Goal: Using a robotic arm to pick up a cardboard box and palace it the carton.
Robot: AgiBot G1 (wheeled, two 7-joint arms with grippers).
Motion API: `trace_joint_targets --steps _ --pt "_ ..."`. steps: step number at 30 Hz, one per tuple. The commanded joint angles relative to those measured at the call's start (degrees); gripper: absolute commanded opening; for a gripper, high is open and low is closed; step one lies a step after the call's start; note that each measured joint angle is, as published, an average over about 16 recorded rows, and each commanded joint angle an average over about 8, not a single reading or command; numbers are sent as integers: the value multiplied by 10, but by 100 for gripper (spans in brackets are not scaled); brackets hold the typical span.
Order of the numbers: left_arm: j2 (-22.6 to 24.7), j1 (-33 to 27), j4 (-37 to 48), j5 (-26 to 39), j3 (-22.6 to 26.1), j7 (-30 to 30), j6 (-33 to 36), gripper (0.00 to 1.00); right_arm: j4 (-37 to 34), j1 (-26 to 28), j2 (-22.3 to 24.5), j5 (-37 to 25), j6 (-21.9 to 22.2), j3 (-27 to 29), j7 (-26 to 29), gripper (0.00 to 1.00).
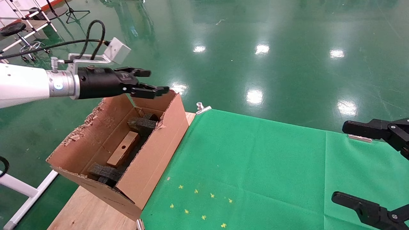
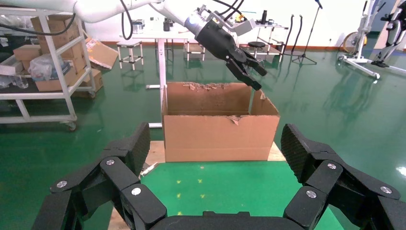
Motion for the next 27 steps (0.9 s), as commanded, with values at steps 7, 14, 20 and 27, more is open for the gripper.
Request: trace_joint_targets --steps 7,14,20,27 --pt "-10 66 -84 -85 -28 16 32 100 0 0 0 0 0 0 0 100" --pt "-19 123 -157 -160 -52 30 60 100 0 0 0 0 0 0 0 100" --pt "-26 172 -220 -224 -73 42 84 100 0 0 0 0 0 0 0 100" --pt "-35 229 -293 -299 -98 56 112 100 0 0 0 0 0 0 0 100"
